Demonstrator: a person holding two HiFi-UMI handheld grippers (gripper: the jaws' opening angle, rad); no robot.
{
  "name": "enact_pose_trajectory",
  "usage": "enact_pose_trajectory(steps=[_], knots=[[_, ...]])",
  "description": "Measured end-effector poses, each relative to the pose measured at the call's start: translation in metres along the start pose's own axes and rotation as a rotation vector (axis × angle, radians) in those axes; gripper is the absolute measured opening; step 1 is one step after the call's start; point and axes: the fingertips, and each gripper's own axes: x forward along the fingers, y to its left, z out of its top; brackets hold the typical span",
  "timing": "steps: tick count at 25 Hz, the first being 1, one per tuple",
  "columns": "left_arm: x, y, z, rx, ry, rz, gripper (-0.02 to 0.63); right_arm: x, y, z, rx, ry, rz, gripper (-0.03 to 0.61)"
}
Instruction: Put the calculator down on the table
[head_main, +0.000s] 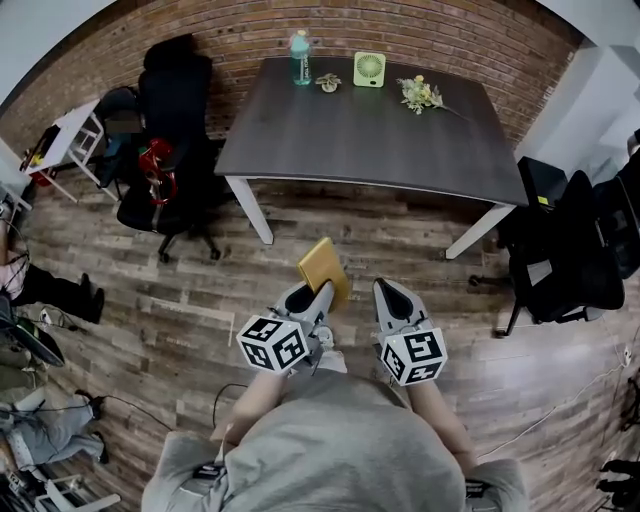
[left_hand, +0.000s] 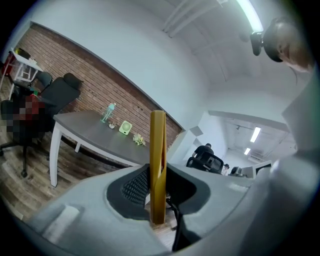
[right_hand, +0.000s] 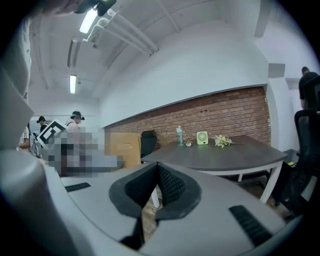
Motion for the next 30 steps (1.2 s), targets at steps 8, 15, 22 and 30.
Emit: enact_pose_trajectory(steps=[8, 15, 22, 30], knots=[[0.045, 0.043, 0.038, -0.004, 0.013, -0.017, 0.089, 0.068, -0.019, 0.023, 0.003, -0.003, -0.007, 0.002], [0.079, 0.077, 0.061, 0.002, 0.026, -0.038, 0.089, 0.117, -0.035, 0.032, 0.004, -0.008, -0.032, 0.002], [0.112, 0.104, 0.080, 0.009, 0.039, -0.056, 0.089, 0.159, -0.052, 0.040, 0.004, -0.012, -0.051, 0.002], [0.134, 0.125, 0.092, 0.008, 0.042, -0.059, 0.089, 0.189, -0.064, 0.043, -0.001, -0.009, -0.059, 0.002]])
